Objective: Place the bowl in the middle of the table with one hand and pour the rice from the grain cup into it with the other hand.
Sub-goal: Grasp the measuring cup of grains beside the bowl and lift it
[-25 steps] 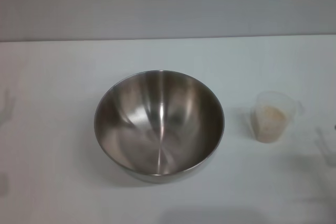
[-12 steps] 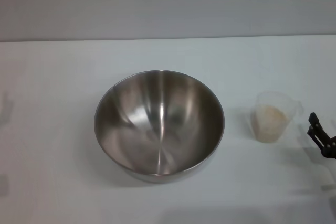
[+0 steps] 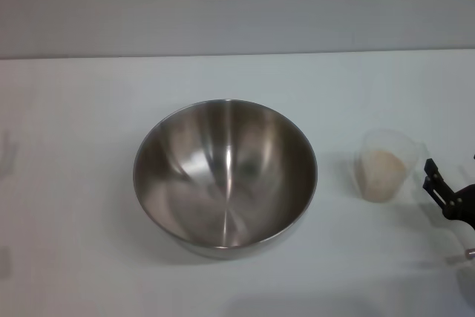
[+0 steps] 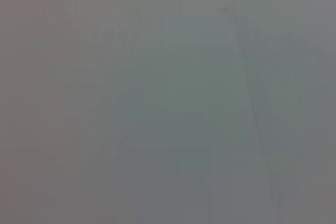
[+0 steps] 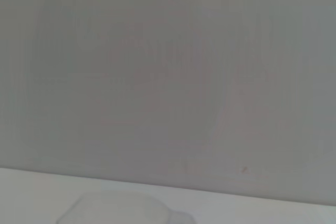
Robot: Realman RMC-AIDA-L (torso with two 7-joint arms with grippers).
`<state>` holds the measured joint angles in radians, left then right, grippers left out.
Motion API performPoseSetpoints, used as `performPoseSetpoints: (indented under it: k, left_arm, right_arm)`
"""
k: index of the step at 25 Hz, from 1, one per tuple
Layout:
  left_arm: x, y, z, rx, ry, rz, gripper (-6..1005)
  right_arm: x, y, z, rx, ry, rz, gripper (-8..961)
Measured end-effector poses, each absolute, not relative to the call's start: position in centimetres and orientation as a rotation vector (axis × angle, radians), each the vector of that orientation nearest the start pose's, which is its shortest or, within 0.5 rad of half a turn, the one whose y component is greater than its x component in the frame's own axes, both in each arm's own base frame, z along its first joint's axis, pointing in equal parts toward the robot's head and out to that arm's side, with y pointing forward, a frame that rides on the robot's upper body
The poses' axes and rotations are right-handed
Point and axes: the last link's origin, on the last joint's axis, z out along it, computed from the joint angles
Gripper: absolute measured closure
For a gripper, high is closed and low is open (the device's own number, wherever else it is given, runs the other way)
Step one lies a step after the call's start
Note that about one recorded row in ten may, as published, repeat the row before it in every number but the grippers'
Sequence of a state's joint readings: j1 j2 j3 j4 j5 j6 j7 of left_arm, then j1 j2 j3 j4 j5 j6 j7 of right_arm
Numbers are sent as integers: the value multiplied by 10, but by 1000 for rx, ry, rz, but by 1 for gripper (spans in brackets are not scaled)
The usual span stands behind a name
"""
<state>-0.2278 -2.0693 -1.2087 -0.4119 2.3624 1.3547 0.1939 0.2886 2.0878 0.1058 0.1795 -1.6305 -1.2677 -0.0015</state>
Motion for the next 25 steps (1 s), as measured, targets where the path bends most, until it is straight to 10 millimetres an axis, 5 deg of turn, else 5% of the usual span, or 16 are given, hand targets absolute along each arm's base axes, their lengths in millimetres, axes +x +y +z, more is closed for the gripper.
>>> performPoseSetpoints:
  k: [25]
  left_arm:
    - [-345, 292, 54, -1178, -307, -606, 165]
  right_arm:
    - [355, 273, -44, -1673, 555, 529, 181]
